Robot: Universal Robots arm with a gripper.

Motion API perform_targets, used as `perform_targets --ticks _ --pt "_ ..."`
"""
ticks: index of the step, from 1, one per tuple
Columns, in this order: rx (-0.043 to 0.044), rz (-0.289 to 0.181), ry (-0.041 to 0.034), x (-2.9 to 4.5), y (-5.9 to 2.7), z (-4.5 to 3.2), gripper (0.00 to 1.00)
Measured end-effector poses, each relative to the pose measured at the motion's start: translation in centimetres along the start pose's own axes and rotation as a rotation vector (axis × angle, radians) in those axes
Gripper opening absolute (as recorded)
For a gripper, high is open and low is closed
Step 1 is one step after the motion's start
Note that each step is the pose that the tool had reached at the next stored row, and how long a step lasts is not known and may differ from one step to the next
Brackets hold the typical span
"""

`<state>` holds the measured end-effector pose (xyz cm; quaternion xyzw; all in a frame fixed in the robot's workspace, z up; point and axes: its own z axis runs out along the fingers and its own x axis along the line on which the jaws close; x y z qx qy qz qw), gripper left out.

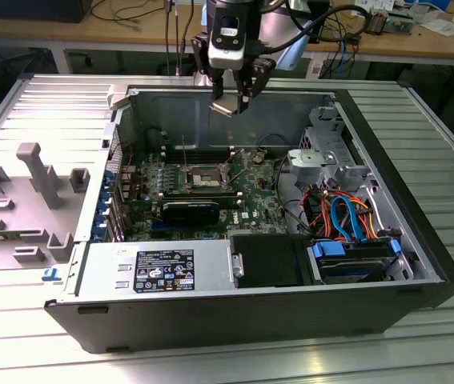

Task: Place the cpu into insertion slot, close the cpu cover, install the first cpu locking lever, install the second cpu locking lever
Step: 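Place the cpu into insertion slot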

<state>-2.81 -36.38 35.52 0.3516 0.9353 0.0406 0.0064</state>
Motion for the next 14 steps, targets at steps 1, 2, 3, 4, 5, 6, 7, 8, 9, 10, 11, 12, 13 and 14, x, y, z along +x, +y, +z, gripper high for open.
perform_targets --ticks 1,2,3,4,5,6,7,8,9,10,11,12,13,14 --pt "-0.0001 0.006 -0.0005 0.0 -0.01 0.01 0.54" --pt "-0.0001 0.01 -0.0009 -0.01 -0.01 0.01 0.54" --pt "-0.0001 0.016 -0.0015 -0.01 -0.01 0.02 0.54" --pt "0.0 0.02 -0.0019 -0.01 -0.01 0.03 0.54" --pt "0.0 0.024 -0.0023 -0.01 -0.02 0.04 0.54" --pt "0.0 0.03 -0.0029 -0.01 -0.02 0.04 0.54" --pt "0.0001 0.037 -0.0036 -0.02 -0.02 0.05 0.54" --pt "0.0 0.049 -0.0047 -0.02 -0.03 0.08 0.54" --pt "0.0 0.06 -0.0058 -0.02 -0.04 0.09 0.54" --pt "0.0001 0.074 -0.0072 -0.03 -0.04 0.13 0.54" --pt "0.0005 0.087 -0.0089 -0.03 -0.05 0.18 0.54" --pt "0.0014 0.098 -0.0107 -0.04 -0.06 0.22 0.54" --pt "0.0017 0.105 -0.0116 -0.04 -0.06 0.22 0.54" --pt "0.0016 0.107 -0.0118 -0.04 -0.06 0.23 0.54"
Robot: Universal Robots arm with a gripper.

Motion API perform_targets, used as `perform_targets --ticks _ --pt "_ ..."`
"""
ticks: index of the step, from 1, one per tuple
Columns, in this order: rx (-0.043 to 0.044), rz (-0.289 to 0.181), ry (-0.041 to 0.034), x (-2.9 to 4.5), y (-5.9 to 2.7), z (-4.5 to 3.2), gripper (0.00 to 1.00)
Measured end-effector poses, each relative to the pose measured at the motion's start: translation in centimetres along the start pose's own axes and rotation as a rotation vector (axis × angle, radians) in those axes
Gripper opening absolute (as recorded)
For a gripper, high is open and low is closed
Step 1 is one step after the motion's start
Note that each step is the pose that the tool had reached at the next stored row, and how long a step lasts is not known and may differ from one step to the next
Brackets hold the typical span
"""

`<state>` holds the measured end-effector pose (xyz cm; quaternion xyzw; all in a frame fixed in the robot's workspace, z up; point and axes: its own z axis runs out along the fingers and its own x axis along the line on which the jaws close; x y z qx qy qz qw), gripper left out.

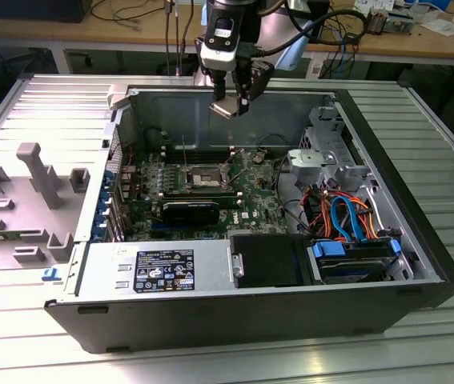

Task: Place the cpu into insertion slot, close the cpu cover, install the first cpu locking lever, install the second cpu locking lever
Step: 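Place the cpu into insertion slot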

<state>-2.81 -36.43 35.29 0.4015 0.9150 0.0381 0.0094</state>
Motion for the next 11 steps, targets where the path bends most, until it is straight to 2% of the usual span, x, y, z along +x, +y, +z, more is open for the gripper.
perform_targets --ticks 11 --pt "-0.0001 0.001 0.0 0.0 0.0 0.01 0.54"
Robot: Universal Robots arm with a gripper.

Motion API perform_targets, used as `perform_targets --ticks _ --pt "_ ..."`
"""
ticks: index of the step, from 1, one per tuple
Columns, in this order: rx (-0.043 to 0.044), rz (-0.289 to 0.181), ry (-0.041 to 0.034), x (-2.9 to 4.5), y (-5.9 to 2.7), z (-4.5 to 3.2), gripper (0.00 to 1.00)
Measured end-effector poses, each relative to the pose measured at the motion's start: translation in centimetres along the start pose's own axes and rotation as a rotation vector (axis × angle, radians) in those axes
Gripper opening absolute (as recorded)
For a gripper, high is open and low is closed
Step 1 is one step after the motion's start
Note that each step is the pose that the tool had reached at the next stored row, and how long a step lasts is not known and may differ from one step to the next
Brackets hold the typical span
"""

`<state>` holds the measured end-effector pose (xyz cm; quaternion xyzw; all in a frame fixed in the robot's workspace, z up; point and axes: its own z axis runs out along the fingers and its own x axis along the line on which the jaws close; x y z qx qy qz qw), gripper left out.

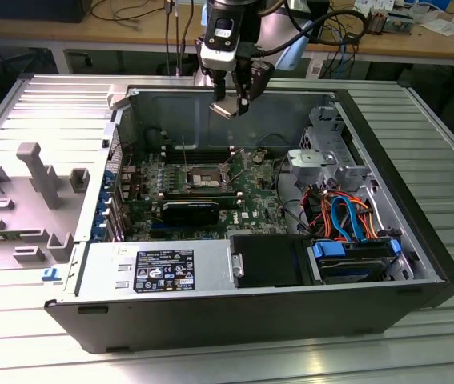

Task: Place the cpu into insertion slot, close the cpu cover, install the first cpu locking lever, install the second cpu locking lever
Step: 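Place the cpu into insertion slot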

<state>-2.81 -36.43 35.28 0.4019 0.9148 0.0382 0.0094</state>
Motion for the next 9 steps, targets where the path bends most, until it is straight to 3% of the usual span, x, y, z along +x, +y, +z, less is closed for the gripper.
perform_targets --ticks 6,9 --pt "0.0 0.023 -0.0023 0.0 0.0 0.04 0.54" --pt "0.0003 0.085 -0.0081 -0.01 -0.01 0.13 0.54"
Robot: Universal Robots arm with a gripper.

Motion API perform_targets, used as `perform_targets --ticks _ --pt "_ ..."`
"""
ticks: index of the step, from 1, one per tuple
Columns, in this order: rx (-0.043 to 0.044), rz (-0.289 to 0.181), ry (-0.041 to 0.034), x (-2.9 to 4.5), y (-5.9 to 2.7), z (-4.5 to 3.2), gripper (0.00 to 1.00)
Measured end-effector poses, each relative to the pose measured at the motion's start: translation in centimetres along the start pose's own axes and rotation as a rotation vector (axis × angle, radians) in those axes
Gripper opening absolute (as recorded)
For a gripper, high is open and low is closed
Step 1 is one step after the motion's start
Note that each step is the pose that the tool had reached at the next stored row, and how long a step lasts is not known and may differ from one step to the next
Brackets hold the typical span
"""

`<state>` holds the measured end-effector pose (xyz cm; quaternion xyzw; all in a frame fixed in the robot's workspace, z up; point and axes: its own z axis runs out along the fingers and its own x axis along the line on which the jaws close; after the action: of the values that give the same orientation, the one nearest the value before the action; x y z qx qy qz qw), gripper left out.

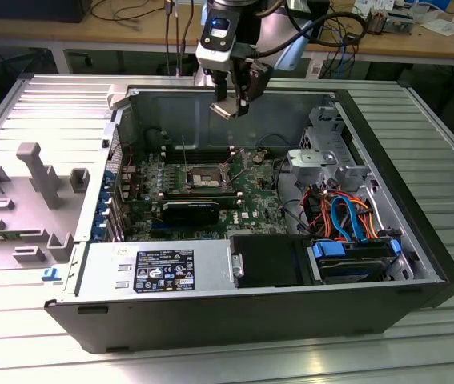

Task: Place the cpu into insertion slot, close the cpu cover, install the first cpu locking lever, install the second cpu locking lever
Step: 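Place the cpu into insertion slot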

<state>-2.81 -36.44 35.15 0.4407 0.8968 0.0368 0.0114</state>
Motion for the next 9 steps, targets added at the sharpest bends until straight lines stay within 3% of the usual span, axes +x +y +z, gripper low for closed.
perform_targets --ticks 9 --pt "0.001 0.107 -0.0099 0.0 -0.02 0.21 0.54"
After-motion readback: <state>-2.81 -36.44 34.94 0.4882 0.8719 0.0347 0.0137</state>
